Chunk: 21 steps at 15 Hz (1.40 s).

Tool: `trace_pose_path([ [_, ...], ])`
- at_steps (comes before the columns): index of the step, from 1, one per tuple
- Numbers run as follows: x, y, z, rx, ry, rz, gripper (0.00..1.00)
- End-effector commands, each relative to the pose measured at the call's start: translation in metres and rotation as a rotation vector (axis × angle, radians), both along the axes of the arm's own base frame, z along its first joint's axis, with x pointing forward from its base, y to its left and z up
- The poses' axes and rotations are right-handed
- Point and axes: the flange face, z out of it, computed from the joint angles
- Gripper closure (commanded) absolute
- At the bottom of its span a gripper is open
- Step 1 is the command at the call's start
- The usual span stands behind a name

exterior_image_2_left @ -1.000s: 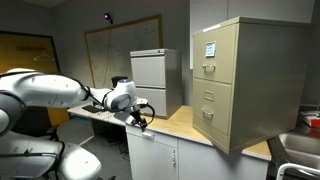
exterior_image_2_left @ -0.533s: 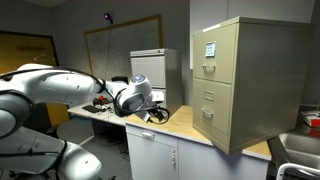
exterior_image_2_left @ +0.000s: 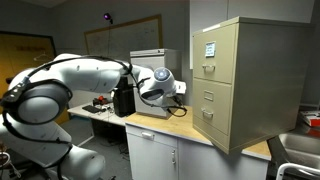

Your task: Open the bottom drawer of the file cabinet to the right

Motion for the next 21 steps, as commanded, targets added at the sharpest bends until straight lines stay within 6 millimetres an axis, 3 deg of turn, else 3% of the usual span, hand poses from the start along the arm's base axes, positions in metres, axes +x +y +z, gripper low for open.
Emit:
trace_pose_path([
  [1,0.043,-0.037,0.005,0.092,-0.02,-0.093,0.0],
  [11,0.078,-0.129,-0.047,0.399,-0.008,-0.356,0.0],
  [12,0.081,-0.139,-0.062,0.443,0.004,-0.375,0.0],
  [21,0.123,-0.199,-0.117,0.513,0.06,-0.45,0.0],
])
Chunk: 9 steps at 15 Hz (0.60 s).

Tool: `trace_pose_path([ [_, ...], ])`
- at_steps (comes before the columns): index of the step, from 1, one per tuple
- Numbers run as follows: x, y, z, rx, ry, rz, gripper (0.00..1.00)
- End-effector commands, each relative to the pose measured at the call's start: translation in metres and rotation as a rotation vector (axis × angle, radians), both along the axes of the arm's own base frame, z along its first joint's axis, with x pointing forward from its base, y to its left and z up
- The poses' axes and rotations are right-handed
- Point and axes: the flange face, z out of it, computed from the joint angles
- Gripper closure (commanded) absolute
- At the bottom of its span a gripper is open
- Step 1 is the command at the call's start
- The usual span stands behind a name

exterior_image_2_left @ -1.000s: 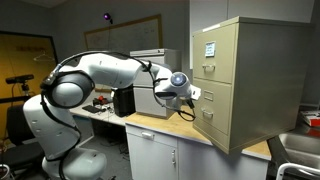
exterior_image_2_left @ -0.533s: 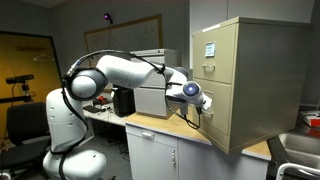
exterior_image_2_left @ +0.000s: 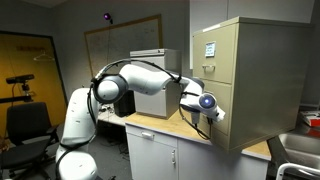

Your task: Open the bottom drawer of the file cabinet to the right

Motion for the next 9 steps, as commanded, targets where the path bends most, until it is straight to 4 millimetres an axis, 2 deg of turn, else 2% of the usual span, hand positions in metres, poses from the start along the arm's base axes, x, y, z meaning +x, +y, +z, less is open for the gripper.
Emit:
trace_pose_path([
  [1,0.025,-0.019,-0.006,0.034,0.009,-0.014,0.0],
  [2,0.03,-0.019,-0.009,0.037,0.016,-0.005,0.25],
  [3,0.034,-0.02,-0.011,0.037,0.027,0.002,0.27],
  [4,0.037,-0.021,-0.013,0.036,0.039,0.006,0.33],
  [9,0.036,-0.02,-0.025,0.028,0.095,0.045,0.73],
])
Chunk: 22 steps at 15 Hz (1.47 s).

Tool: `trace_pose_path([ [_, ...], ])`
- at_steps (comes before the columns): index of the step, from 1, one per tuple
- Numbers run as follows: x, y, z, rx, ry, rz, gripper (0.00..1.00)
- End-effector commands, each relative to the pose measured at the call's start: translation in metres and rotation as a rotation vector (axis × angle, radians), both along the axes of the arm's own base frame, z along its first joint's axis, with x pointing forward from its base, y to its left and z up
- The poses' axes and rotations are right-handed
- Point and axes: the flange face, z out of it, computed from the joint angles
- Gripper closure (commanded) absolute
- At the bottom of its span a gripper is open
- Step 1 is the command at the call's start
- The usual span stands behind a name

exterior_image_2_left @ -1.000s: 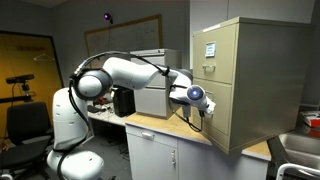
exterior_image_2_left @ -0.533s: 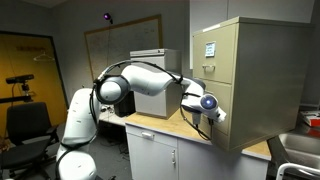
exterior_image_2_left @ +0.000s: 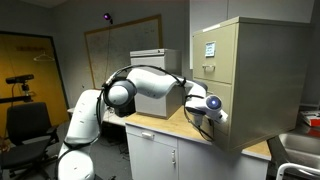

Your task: Open the bottom drawer of the file cabinet to the right

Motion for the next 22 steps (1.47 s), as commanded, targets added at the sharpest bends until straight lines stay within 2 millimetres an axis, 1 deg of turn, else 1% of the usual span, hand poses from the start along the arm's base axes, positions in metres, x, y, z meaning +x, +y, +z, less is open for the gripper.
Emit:
trace_pose_path([
  [1,0.009,-0.01,0.0,0.009,0.024,-0.019,0.78],
  [3,0.007,-0.004,0.001,0.006,0.044,0.003,0.91],
  [5,0.006,0.011,0.008,-0.016,0.078,0.05,0.98],
  [6,0.007,0.019,0.011,-0.027,0.111,0.079,0.97],
  [7,0.008,0.031,0.015,-0.059,0.141,0.129,0.95],
  [8,0.009,0.042,0.019,-0.078,0.162,0.15,0.97],
  [9,0.008,0.055,0.023,-0.1,0.172,0.174,0.95],
  [10,0.004,0.069,0.026,-0.124,0.18,0.19,0.95],
  [11,0.001,0.079,0.027,-0.146,0.188,0.197,0.95],
  [13,-0.01,0.083,0.027,-0.186,0.205,0.196,0.96],
  [17,-0.035,0.083,0.022,-0.206,0.236,0.203,0.96],
  [22,-0.075,0.099,0.016,-0.22,0.267,0.245,0.96],
])
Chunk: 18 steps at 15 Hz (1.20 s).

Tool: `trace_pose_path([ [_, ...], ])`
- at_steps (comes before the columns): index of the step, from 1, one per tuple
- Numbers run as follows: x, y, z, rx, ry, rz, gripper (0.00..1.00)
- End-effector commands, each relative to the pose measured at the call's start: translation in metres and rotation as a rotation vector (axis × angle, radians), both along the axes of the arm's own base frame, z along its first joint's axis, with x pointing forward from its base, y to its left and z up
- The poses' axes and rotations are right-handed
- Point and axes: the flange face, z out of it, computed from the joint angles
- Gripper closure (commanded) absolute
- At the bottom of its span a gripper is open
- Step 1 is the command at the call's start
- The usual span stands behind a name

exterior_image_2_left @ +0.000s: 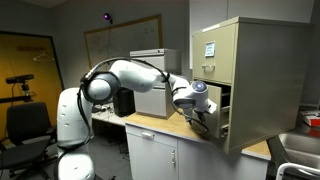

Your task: Open the bottom drawer of the file cabinet to the right

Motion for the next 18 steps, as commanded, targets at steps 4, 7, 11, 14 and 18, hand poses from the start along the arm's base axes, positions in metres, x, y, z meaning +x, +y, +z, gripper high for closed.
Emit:
trace_pose_path([
  [4,-0.07,0.064,-0.026,-0.03,0.097,0.178,0.96],
  [7,-0.095,0.085,-0.026,-0.058,0.104,0.215,0.96],
  [11,-0.13,0.113,-0.027,-0.085,0.097,0.211,0.97],
  [14,-0.156,0.137,-0.031,-0.095,0.088,0.196,0.97],
  [18,-0.184,0.162,-0.028,-0.103,0.055,0.156,0.57],
])
